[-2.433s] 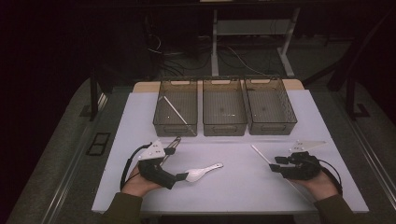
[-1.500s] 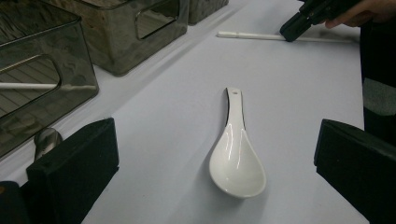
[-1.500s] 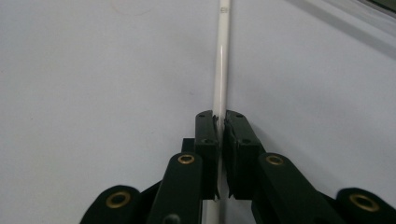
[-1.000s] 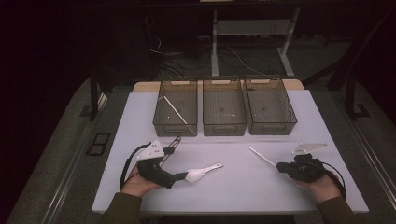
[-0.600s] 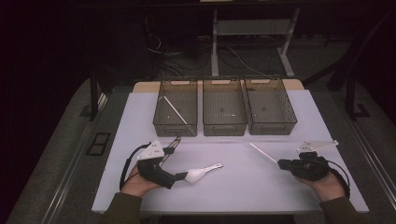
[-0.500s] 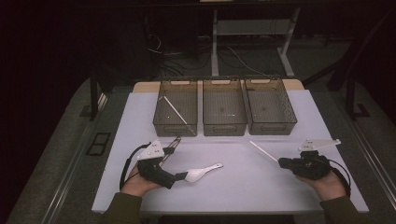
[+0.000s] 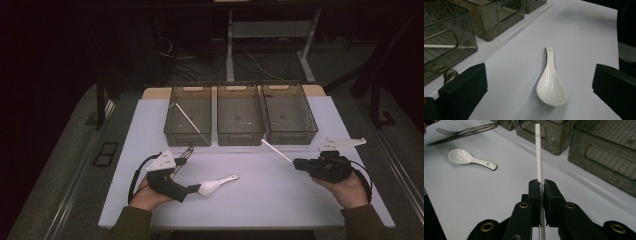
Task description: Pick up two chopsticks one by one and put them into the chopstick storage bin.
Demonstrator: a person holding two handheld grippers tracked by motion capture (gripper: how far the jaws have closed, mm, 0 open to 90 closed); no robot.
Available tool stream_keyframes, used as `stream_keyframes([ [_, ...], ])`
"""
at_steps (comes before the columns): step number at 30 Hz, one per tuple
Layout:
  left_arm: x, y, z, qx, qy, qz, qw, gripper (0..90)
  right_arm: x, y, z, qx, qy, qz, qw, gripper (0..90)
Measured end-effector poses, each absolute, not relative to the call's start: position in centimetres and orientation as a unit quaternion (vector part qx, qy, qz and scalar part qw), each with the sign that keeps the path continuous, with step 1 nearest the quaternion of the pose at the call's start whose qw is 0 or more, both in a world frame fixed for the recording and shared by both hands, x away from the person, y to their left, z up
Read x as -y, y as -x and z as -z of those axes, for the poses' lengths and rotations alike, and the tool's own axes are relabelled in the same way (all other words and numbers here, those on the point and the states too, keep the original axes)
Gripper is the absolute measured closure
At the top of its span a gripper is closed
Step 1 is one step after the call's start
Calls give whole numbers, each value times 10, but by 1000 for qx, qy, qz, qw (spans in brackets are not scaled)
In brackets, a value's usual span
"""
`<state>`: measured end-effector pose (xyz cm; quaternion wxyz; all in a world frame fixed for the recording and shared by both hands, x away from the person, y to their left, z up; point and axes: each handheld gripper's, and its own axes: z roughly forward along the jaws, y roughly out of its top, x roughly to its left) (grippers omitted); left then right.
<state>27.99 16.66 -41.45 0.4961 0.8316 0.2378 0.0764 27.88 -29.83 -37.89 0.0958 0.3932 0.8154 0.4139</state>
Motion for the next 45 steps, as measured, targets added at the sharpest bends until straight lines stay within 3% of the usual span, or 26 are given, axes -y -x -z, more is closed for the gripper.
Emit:
stream_keyframes([
  [24,-165,-279,414,-239,-826,-75,504,0,236,-331,343,-811,-375,-438,96,846],
  [45,-166,-279,413,-238,-824,-75,509,0,157,-387,326,-828,-371,-410,95,845],
])
